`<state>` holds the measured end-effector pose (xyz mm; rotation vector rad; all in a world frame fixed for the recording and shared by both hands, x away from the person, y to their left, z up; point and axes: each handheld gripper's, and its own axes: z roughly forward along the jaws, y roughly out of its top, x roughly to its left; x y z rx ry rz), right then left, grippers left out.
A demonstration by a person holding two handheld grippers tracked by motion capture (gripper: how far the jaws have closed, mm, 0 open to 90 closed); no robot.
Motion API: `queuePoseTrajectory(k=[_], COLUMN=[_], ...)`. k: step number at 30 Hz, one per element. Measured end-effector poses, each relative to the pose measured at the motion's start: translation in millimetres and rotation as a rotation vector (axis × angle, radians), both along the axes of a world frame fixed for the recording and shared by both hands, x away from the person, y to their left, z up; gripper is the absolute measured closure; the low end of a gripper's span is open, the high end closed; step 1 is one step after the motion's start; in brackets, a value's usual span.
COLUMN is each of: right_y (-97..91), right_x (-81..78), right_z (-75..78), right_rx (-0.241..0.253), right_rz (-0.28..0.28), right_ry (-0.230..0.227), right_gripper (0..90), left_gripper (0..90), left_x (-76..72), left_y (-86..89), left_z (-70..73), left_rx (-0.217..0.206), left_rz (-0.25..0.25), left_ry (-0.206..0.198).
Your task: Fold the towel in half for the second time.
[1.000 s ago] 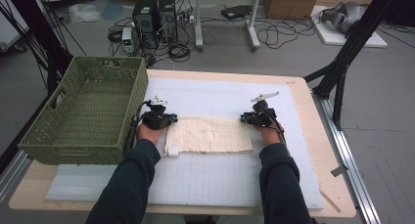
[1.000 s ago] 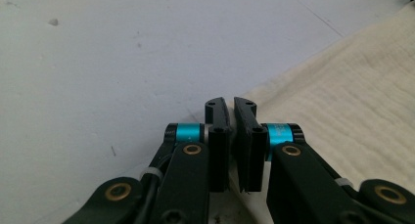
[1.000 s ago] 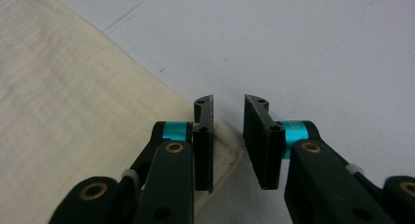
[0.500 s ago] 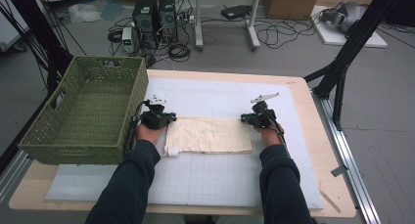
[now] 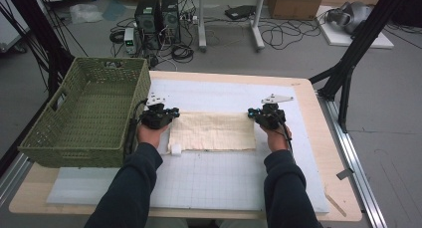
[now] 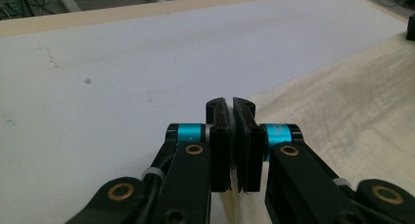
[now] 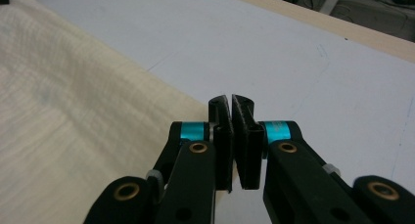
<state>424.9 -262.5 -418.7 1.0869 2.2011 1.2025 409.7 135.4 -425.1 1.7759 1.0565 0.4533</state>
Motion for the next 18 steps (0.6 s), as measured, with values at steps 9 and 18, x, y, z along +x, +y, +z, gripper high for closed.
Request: queuePoseTrajectory(k=[9,18], right_y=[-6.7,-1.7], right_x=[-18.8,-37.6], right_z=[2.2,12.5], right_rx=[0.022,-0.002], right_rz=[0.055,0.106], right_ry=[-0.032,-0.064], right_gripper=[87.7,87.7], left_gripper=[85.5,85.5], left_x=[-19.4,-41.2], left_y=[-1.1,1.1], left_z=[1.2,7.7], left_rx=[0.013,0.005], left_rz=[-0.047,-0.076], left_ry=[-0.03,-0.054])
